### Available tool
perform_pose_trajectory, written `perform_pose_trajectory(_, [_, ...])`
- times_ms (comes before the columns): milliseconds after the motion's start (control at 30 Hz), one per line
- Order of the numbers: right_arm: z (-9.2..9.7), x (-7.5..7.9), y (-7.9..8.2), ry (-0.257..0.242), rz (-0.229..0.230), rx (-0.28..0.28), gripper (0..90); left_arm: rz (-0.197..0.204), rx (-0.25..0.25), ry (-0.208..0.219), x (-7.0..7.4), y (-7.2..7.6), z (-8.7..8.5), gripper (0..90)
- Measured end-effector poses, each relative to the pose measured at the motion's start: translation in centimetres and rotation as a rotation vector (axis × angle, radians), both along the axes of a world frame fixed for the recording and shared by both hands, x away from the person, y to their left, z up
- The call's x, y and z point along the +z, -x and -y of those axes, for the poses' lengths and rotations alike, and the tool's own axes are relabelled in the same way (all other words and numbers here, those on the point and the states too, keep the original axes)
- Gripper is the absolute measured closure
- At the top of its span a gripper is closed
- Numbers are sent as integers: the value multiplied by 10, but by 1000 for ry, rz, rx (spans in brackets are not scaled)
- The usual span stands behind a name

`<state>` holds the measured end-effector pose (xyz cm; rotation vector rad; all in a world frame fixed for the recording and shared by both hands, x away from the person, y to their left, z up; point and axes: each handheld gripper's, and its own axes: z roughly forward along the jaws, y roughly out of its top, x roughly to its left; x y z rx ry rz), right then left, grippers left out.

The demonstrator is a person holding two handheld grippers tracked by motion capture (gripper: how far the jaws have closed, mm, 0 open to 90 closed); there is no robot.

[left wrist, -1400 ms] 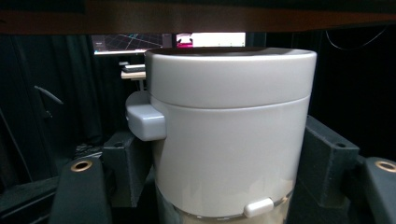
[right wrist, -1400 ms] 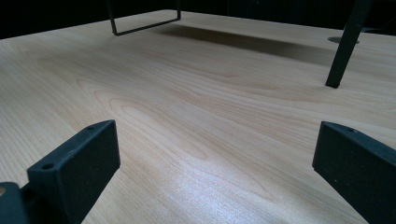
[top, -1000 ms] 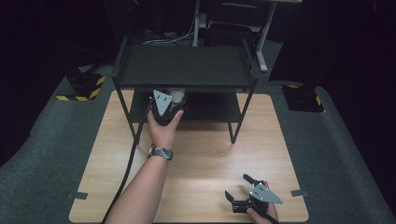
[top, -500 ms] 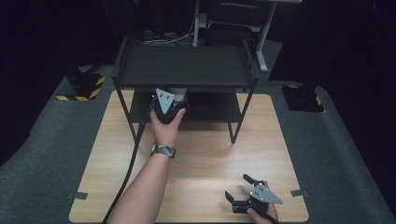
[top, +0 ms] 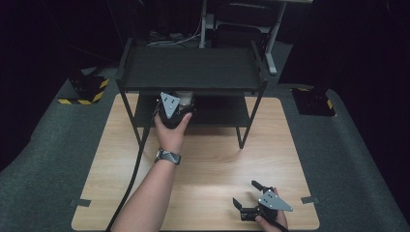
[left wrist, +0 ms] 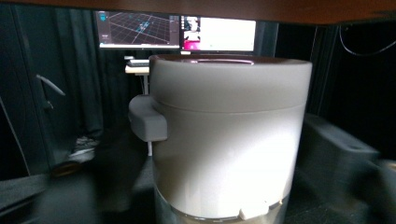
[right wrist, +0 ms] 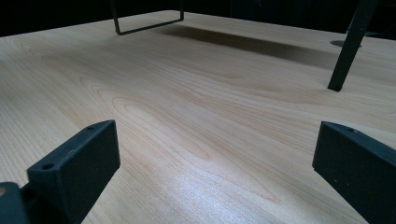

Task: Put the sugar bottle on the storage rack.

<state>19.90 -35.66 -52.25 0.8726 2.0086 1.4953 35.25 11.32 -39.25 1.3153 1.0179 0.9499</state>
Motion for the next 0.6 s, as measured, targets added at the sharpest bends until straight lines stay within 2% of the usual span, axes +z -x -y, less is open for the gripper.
perform_pose_trajectory(133, [0, 0, 0, 3, 1, 1, 3, -1, 15, -15, 0, 4, 3, 7])
perform_pose_trajectory(300, [-1, 0, 0, 5, 2, 0, 3, 5, 14, -27, -3, 9, 0, 5])
perform_pose_trajectory(433, [-1, 0, 0, 5, 1, 0, 3, -1, 10, -6, -7, 17, -7, 5])
perform_pose_trajectory(533, [-1, 1, 0, 7, -1, -1, 4, 15, -10, -7, -15, 32, -15, 5])
perform_pose_trajectory(567, [-1, 1, 0, 7, -1, -1, 4, 15, -10, -7, -15, 32, -15, 5])
perform_pose_trajectory(600, [-1, 1, 0, 9, -2, 0, 3, 30, -16, -7, -19, 41, -18, 5])
